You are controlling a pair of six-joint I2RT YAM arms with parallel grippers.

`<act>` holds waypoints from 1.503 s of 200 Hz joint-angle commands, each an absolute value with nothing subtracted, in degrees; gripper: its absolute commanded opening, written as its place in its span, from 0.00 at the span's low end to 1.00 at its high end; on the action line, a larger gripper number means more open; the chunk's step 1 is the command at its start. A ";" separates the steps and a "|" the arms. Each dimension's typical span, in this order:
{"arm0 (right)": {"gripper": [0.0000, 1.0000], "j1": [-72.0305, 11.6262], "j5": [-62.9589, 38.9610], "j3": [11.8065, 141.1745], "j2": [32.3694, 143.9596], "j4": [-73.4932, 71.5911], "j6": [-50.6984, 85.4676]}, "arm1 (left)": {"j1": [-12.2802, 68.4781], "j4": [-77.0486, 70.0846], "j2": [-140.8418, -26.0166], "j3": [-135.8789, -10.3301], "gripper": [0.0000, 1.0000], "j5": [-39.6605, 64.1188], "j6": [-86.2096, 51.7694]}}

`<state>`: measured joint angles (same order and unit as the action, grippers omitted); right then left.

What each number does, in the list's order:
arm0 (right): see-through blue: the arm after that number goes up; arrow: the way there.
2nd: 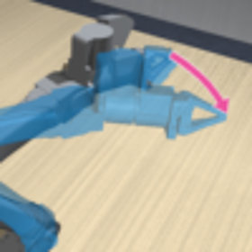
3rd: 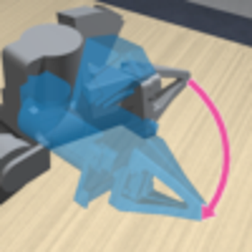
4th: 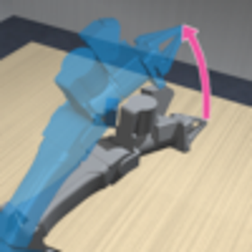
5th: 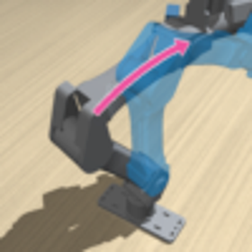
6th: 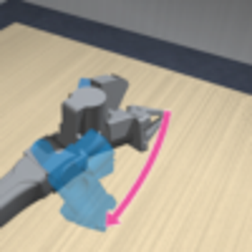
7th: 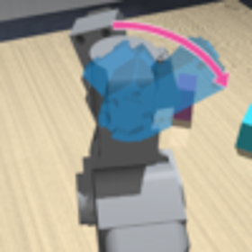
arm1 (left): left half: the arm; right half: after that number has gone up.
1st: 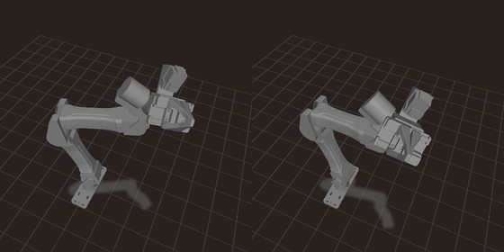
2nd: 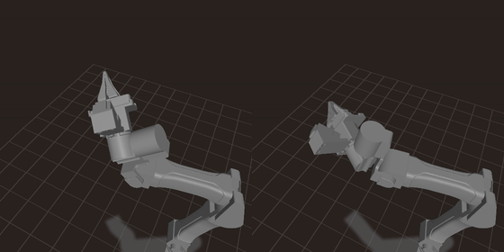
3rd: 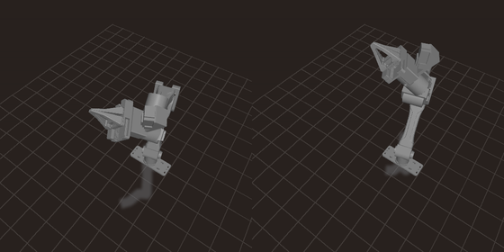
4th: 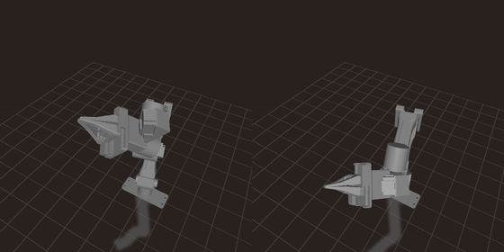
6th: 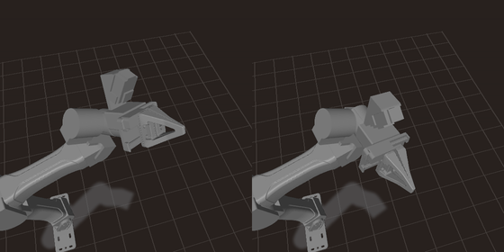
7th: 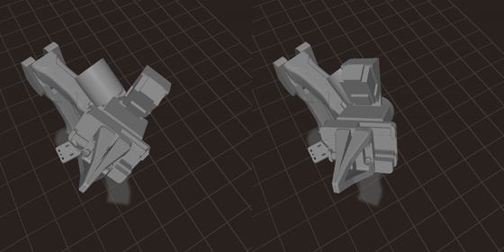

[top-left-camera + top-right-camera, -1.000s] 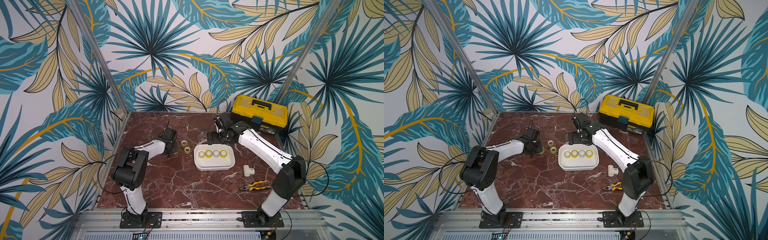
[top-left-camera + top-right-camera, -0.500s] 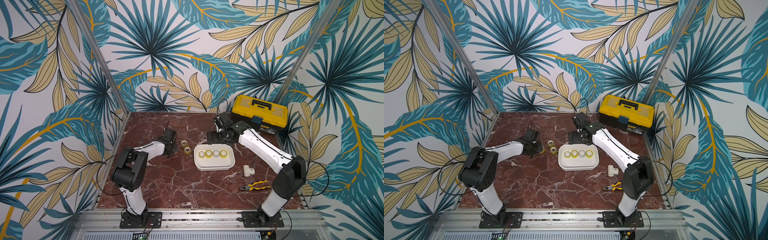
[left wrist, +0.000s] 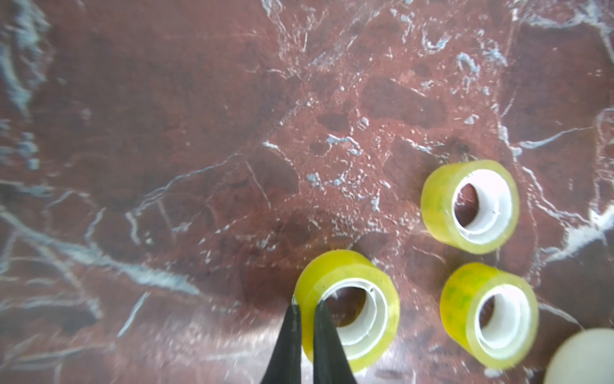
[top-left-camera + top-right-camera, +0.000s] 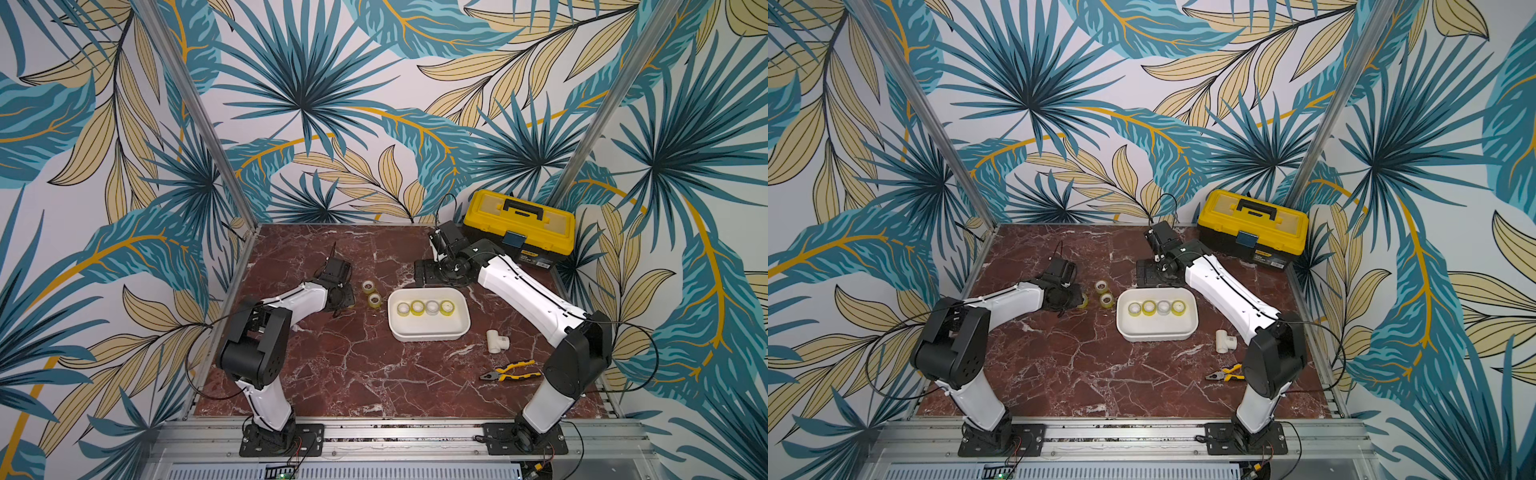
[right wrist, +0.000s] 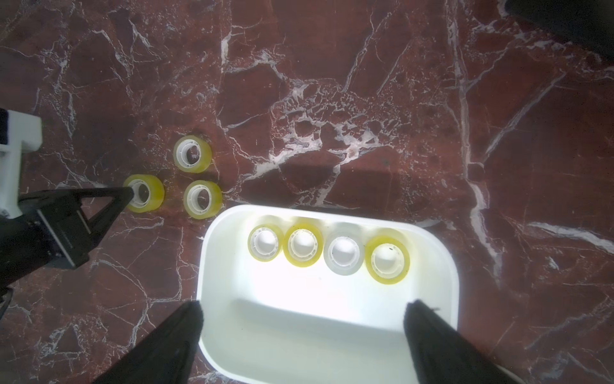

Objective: Put the transparent tape into the storage box
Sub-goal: Pick up the tape at the center of the board, then place the tape in the storage box.

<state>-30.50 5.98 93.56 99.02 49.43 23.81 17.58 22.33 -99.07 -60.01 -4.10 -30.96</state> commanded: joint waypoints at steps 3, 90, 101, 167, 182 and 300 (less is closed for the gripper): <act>1.00 -28.91 6.52 94.31 99.25 50.89 24.61 | 18.21 27.09 -93.80 -62.92 0.00 -5.30 -27.30; 1.00 -21.78 5.11 96.40 96.70 52.88 24.28 | 36.93 34.40 -95.26 -81.35 0.00 -1.52 -21.04; 1.00 -21.54 4.84 97.56 96.77 53.38 24.04 | 39.28 33.69 -97.40 -83.32 0.00 -0.98 -20.50; 1.00 -20.68 4.76 99.57 97.89 53.84 24.83 | 46.29 27.70 -112.91 -90.85 0.00 4.50 -18.44; 1.00 -20.45 4.57 99.93 97.93 53.79 24.96 | 47.15 26.58 -115.32 -92.31 0.00 5.24 -18.45; 1.00 -18.36 4.20 99.15 97.27 53.79 24.50 | 50.71 25.48 -123.53 -98.13 0.00 8.31 -20.39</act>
<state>-18.44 4.89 99.00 98.70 52.66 24.45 49.91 25.78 -123.74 -95.61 7.07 -20.45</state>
